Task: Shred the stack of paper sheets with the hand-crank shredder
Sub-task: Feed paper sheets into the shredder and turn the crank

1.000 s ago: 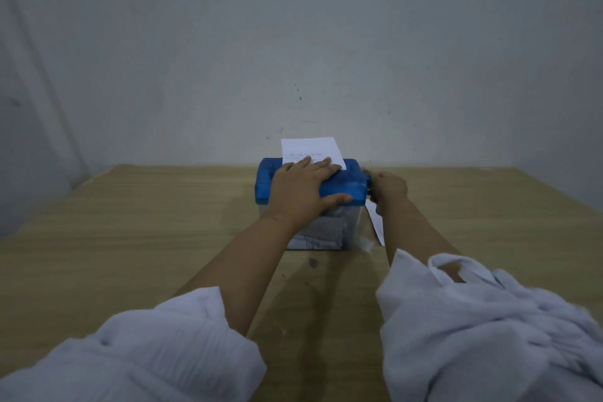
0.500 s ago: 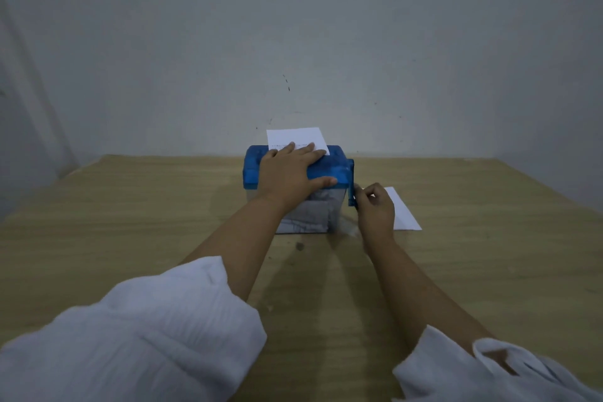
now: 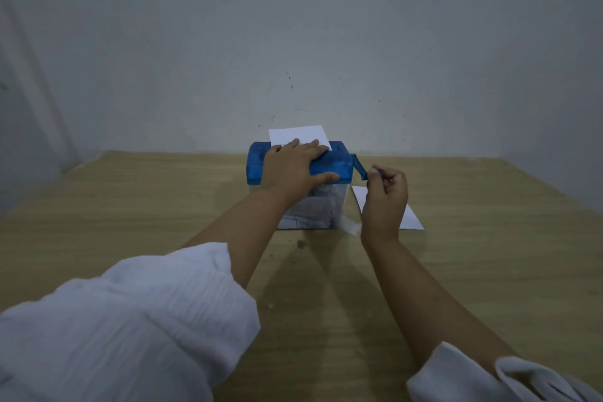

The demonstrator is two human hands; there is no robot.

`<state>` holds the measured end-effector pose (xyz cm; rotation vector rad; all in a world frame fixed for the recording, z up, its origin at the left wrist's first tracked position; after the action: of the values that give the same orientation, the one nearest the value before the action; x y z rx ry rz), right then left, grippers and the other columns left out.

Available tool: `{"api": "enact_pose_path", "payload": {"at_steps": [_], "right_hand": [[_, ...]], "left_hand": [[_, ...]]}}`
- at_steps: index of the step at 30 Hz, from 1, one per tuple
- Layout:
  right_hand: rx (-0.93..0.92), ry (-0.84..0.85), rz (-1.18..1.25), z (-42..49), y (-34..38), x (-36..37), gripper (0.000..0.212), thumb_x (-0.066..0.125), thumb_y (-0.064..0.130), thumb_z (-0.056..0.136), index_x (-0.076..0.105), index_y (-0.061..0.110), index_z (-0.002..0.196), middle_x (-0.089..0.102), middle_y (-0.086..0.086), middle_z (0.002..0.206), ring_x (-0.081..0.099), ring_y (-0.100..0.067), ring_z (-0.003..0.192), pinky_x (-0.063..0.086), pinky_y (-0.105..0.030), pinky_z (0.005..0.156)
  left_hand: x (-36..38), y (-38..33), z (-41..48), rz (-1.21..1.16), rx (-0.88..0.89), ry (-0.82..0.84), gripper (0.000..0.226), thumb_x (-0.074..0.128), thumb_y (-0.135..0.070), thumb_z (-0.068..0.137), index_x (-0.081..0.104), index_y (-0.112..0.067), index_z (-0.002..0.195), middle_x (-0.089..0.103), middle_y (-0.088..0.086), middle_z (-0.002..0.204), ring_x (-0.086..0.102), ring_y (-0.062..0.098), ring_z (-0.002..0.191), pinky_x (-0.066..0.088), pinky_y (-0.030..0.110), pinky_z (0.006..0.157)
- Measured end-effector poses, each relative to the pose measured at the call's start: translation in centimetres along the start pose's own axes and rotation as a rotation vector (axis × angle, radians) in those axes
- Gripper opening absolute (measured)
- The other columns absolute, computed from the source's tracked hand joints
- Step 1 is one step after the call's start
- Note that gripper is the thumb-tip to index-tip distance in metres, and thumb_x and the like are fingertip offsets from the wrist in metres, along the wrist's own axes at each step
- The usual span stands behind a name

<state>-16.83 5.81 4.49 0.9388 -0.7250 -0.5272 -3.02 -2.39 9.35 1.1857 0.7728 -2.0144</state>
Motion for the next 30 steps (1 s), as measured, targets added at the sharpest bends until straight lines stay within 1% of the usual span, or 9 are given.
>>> {"api": "enact_pose_path", "payload": {"at_steps": [2, 5, 8, 13, 17, 21, 25, 27, 30], "right_hand": [[-0.04, 0.015, -0.01, 0.0, 0.0, -0.1, 0.006, 0.053, 0.011, 0.094, 0.055, 0.016, 0.096, 0.06, -0.002, 0.09, 0.055, -0.009, 0.079, 0.045, -0.015, 0.071], [-0.046, 0.01, 0.029, -0.1, -0.7, -0.1, 0.005, 0.054, 0.013, 0.094, 0.056, 0.017, 0.097, 0.061, -0.013, 0.096, 0.055, -0.015, 0.084, 0.046, -0.026, 0.076], [-0.068, -0.016, 0.07, 0.2, -0.4, 0.3, 0.007, 0.054, 0.014, 0.094, 0.056, 0.021, 0.094, 0.062, -0.012, 0.093, 0.055, -0.017, 0.084, 0.046, -0.033, 0.078], [-0.144, 0.004, 0.038, 2.6, 1.1, 2.0, 0.008, 0.056, 0.022, 0.094, 0.055, 0.021, 0.086, 0.05, 0.002, 0.071, 0.046, -0.012, 0.066, 0.042, -0.031, 0.066], [-0.122, -0.017, 0.078, 3.2, 0.6, 2.2, 0.009, 0.057, 0.023, 0.093, 0.057, 0.021, 0.084, 0.054, 0.002, 0.071, 0.047, -0.011, 0.066, 0.043, -0.031, 0.067], [-0.03, -0.013, 0.067, 5.8, 1.0, 3.8, 0.018, 0.062, 0.028, 0.09, 0.055, 0.017, 0.076, 0.056, 0.0, 0.069, 0.047, -0.009, 0.061, 0.043, -0.026, 0.061], [0.054, 0.065, 0.054, 7.7, 0.1, 4.5, 0.023, 0.064, 0.028, 0.088, 0.06, 0.008, 0.08, 0.049, 0.003, 0.06, 0.042, -0.007, 0.052, 0.036, -0.022, 0.052], [0.046, 0.12, 0.041, 7.6, 0.1, 4.4, 0.021, 0.063, 0.029, 0.089, 0.059, 0.011, 0.079, 0.048, 0.003, 0.059, 0.04, -0.006, 0.05, 0.035, -0.02, 0.05], [-0.015, 0.227, -0.038, 6.6, -0.2, 3.5, 0.021, 0.057, 0.035, 0.092, 0.06, 0.016, 0.084, 0.052, 0.004, 0.068, 0.045, -0.004, 0.058, 0.041, -0.019, 0.057]], "left_hand": [[0.2, -0.1, 0.0, 0.006, 0.014, -0.003, 0.064, 0.046, -0.063, 0.086, 0.038, -0.033, 0.141, 0.031, -0.01, 0.152, 0.025, 0.019, 0.142, 0.019, 0.038, 0.111], [0.2, 0.2, 0.3, -0.02, 0.036, -0.011, 0.064, 0.047, -0.064, 0.085, 0.04, -0.033, 0.14, 0.032, -0.011, 0.151, 0.026, 0.019, 0.141, 0.019, 0.038, 0.111], [0.2, 0.3, 0.4, -0.018, 0.061, -0.026, 0.063, 0.047, -0.065, 0.085, 0.041, -0.034, 0.14, 0.035, -0.012, 0.149, 0.029, 0.018, 0.14, 0.02, 0.038, 0.111], [0.3, 0.5, 0.4, -0.036, 0.071, -0.042, 0.063, 0.049, -0.063, 0.085, 0.041, -0.034, 0.139, 0.04, -0.012, 0.146, 0.029, 0.017, 0.14, 0.017, 0.038, 0.112], [0.4, 0.5, 0.7, -0.042, 0.067, -0.037, 0.062, 0.049, -0.063, 0.085, 0.041, -0.034, 0.139, 0.042, -0.012, 0.145, 0.028, 0.017, 0.14, 0.02, 0.037, 0.11], [0.4, 0.6, 0.7, -0.063, 0.072, -0.056, 0.062, 0.051, -0.062, 0.085, 0.042, -0.033, 0.139, 0.046, -0.008, 0.143, 0.03, 0.016, 0.14, 0.019, 0.038, 0.112], [0.7, 0.8, 1.5, -0.063, 0.052, -0.045, 0.06, 0.051, -0.06, 0.086, 0.042, -0.032, 0.139, 0.046, -0.008, 0.143, 0.029, 0.018, 0.14, 0.024, 0.035, 0.108], [0.7, 1.2, 1.7, -0.057, 0.054, -0.046, 0.061, 0.05, -0.06, 0.087, 0.041, -0.031, 0.139, 0.046, -0.007, 0.143, 0.03, 0.018, 0.14, 0.024, 0.035, 0.108], [0.7, 1.3, 1.7, -0.059, 0.079, -0.028, 0.062, 0.05, -0.06, 0.087, 0.04, -0.031, 0.141, 0.044, -0.007, 0.144, 0.029, 0.016, 0.14, 0.021, 0.035, 0.11]]}}
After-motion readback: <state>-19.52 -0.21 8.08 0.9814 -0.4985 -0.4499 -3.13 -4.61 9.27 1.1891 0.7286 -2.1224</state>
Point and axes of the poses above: each hand's wrist, its own z-axis towards the middle knuckle, its own x-axis out of the palm, y = z × x, the point moved 6 cm from there along z, towards the middle knuckle
